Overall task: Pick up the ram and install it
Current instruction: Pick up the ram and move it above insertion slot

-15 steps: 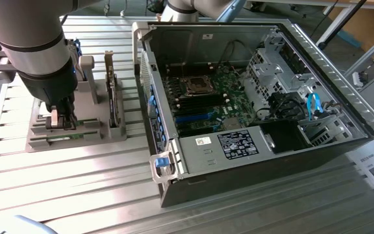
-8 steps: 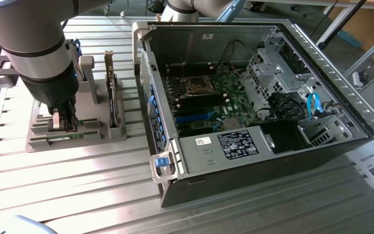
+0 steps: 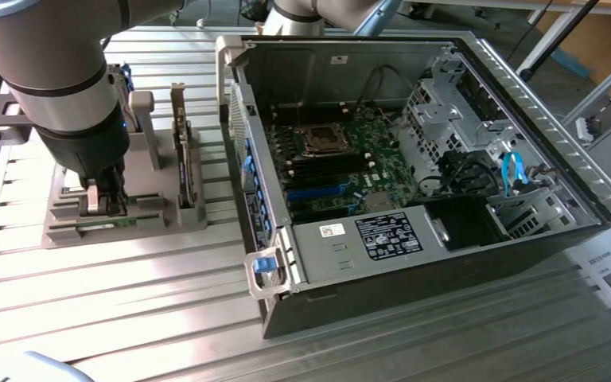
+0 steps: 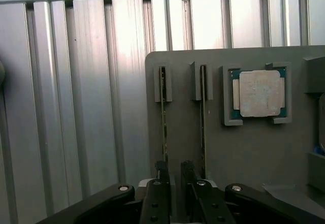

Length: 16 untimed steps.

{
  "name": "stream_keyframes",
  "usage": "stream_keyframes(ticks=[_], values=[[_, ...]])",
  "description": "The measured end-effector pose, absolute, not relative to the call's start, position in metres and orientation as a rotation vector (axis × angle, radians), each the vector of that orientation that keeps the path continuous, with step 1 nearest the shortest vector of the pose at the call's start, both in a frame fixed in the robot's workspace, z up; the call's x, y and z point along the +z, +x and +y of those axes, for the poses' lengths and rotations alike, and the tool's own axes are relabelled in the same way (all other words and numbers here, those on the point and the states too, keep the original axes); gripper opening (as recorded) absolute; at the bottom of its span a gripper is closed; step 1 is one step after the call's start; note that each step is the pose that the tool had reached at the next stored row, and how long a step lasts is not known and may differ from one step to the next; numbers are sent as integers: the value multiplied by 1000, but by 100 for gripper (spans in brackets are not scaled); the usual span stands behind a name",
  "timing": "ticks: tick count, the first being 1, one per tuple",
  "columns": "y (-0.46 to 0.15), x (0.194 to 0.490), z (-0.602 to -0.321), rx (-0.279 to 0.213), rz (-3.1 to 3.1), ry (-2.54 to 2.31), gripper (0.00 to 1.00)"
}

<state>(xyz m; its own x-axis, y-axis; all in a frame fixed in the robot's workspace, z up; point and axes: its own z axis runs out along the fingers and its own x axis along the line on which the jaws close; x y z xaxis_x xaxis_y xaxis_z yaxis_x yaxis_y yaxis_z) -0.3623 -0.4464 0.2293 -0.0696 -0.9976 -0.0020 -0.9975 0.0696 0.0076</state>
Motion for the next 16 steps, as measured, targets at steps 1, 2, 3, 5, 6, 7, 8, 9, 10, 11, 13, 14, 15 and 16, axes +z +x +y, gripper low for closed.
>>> stream_keyframes(ticks=[1, 2, 3, 5, 6, 7, 8, 9, 10, 11, 13, 14, 15, 16], values=[[-362, 229, -447, -11, -2295, 2140, 25], [-362, 229, -448, -11, -2295, 2140, 25], [-362, 229, -448, -11, -2295, 2140, 25], [-362, 229, -449, -11, -2295, 2140, 25], [-362, 229, -450, -11, -2295, 2140, 25], [-362, 229, -450, -11, -2295, 2140, 25], [-362, 229, -450, -11, -2295, 2140, 25], [-362, 229, -450, -11, -2295, 2140, 25], [-362, 229, -450, -11, -2295, 2140, 25], [-362, 228, -450, -11, -2295, 2141, 25], [-362, 226, -450, -11, -2295, 2140, 25], [-362, 225, -450, -11, -2295, 2140, 25], [-362, 225, -450, -11, -2295, 2140, 25], [-362, 224, -450, -11, -2295, 2140, 25]])
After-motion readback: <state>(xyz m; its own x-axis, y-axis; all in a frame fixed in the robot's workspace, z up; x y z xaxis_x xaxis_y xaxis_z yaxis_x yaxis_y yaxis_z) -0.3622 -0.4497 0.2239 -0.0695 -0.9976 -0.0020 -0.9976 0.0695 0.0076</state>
